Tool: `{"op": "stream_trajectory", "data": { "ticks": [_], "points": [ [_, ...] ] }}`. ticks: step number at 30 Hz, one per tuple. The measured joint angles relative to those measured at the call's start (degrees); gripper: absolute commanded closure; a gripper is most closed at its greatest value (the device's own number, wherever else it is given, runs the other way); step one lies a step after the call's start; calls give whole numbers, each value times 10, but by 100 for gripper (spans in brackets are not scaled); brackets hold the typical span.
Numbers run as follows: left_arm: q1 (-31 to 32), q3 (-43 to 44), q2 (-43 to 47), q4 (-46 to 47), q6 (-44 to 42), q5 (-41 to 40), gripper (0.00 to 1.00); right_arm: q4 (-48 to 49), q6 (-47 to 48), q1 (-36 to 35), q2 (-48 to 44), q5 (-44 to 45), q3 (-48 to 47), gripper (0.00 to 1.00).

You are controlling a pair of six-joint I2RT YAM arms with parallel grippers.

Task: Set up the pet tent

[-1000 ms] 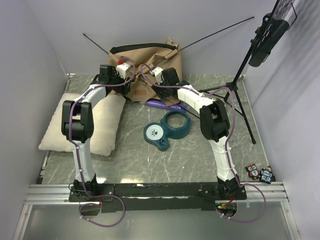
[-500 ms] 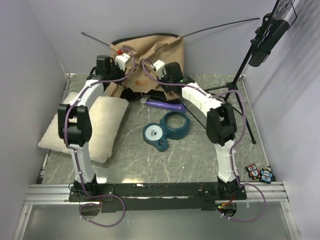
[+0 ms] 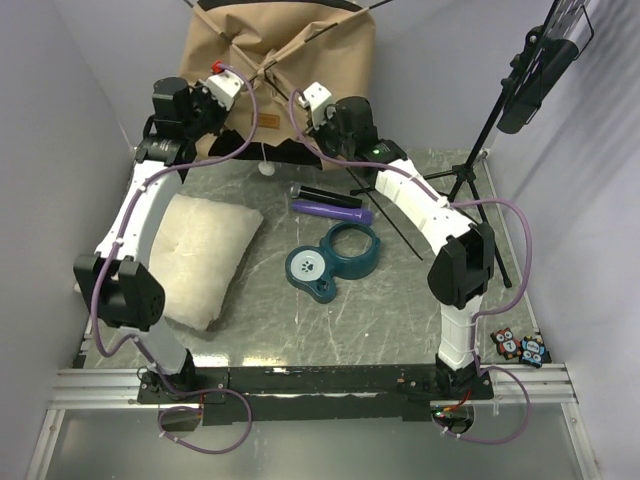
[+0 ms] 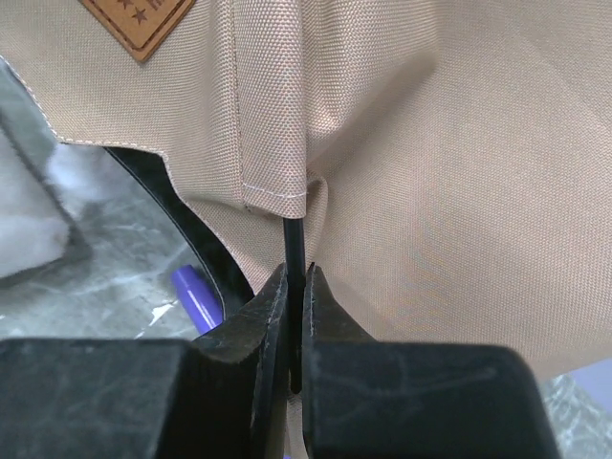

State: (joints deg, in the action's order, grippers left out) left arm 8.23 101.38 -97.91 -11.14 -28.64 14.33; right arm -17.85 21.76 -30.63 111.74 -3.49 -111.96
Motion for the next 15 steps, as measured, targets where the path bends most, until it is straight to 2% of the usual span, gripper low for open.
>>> {"op": "stream_trajectory", "data": {
  "ticks": [3, 5, 11, 12, 13, 15],
  "points": [
    [0, -19, 33, -33, -7, -14, 99, -13, 0, -7, -3, -15, -5, 100],
    [0, -64, 77, -60, -8, -24, 99, -24, -1, -14, -9, -24, 2, 100],
    [-20, -209, 245, -181, -4, -30, 98, -39, -38, -86, -86, -47, 137, 100],
    [-25, -228, 270, -200, -2, -26, 93, -38, -48, -101, -100, -50, 164, 100],
    [-30, -254, 299, -218, 2, -21, 84, -37, -60, -116, -114, -52, 192, 100],
    [-32, -293, 335, -248, 10, -10, 60, -34, -82, -134, -137, -55, 245, 100]
  ]
}}
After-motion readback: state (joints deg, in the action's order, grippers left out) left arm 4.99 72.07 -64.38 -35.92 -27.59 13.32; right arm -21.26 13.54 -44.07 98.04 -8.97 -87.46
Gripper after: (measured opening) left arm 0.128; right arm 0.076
